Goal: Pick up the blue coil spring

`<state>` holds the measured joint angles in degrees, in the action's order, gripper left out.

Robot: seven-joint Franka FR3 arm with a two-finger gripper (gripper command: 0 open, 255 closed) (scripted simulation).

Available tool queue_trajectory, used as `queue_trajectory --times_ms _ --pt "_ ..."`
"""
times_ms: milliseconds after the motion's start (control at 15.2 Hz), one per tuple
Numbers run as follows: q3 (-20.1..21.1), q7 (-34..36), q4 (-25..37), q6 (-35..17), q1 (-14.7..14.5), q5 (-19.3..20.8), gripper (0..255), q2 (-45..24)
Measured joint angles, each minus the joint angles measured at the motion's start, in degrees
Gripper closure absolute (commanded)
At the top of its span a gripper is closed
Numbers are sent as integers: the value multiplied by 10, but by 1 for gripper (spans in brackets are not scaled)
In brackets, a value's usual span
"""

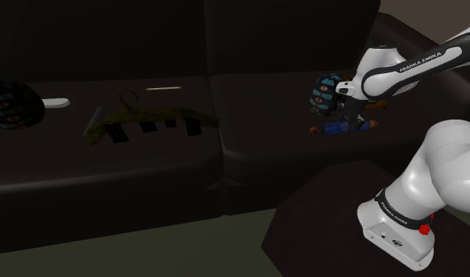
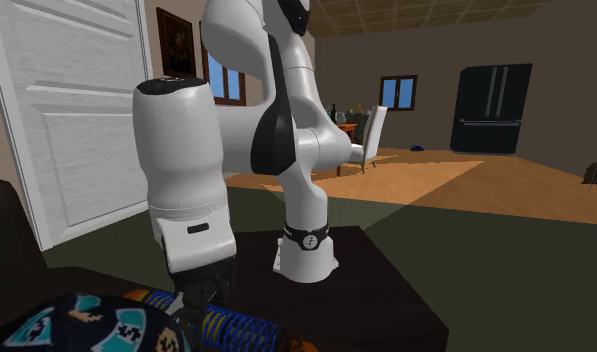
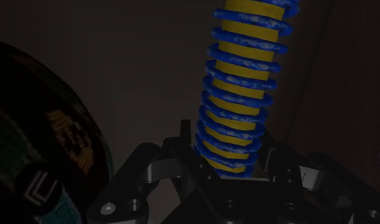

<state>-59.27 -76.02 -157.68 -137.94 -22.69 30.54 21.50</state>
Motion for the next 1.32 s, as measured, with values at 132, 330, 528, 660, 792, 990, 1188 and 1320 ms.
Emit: queue_trajectory --times_ms 132,330,528,660,792,990,1188,1320 --pt "-1 0 0 -1 -1 -1 255 -1" --pt "15 6 -1 21 12 6 255 20" --pt "36 11 8 58 27 10 255 49" --pt "52 15 11 83 37 12 255 70" --pt "67 18 19 108 43 10 255 87" --pt "85 21 26 139 53 8 255 111" --pt "100 21 39 168 56 3 255 126" --pt "110 21 44 185 61 1 255 139"
